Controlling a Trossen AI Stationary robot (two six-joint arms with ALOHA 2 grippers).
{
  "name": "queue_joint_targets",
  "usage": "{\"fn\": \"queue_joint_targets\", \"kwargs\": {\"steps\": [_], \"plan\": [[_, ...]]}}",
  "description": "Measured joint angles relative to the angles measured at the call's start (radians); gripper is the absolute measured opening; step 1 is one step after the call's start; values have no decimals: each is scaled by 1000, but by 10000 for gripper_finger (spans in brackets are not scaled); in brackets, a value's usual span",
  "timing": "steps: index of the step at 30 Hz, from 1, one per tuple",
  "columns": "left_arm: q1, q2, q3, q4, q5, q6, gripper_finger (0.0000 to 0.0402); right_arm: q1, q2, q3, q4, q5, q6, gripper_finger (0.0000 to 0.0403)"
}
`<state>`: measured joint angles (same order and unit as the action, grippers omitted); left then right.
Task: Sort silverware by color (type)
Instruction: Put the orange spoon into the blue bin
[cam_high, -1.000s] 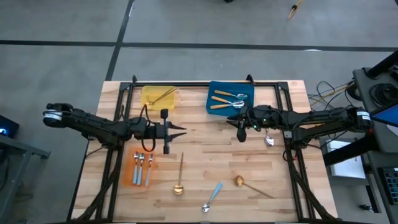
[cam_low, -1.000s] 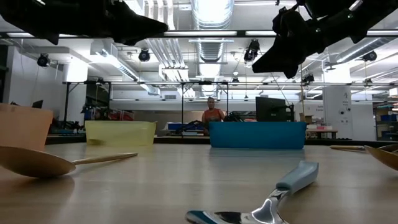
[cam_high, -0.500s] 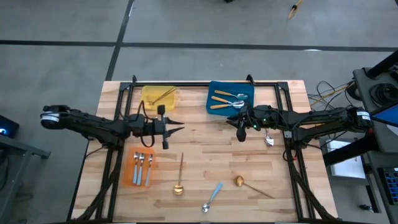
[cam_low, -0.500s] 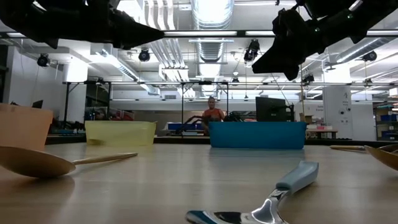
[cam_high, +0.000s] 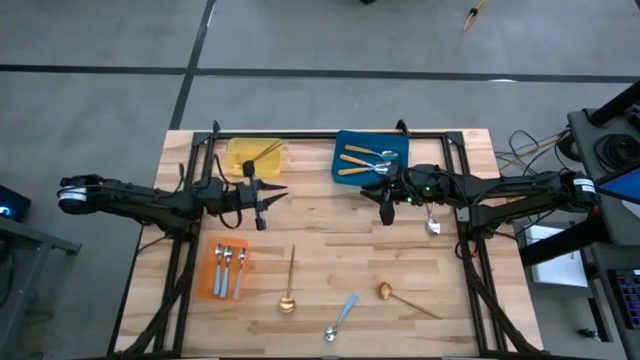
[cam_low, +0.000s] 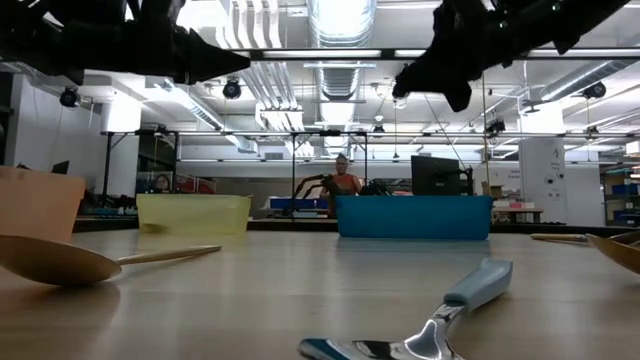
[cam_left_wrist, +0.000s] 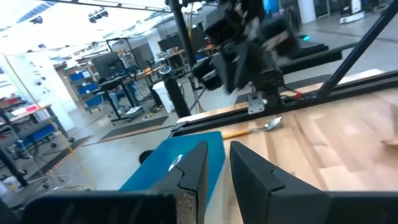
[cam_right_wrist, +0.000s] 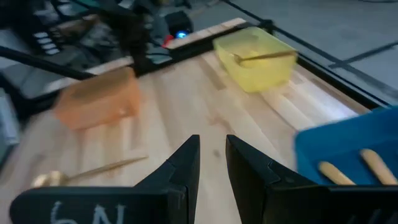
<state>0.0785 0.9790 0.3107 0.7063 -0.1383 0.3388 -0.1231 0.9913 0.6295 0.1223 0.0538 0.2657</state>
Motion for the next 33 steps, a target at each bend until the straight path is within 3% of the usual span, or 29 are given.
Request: {"fn": "queue_joint_targets", "kwargs": {"steps": [14,23,33], "plan": [[57,12,2,-2,-7,12,51,22,0,184,-404,26,204,68],[57,12,2,3,-10,19,51,18,0,202,-636,36,429,68],[57,12,3,22,-10,19,51,-29,0,202,-1079,36,662,68]]}}
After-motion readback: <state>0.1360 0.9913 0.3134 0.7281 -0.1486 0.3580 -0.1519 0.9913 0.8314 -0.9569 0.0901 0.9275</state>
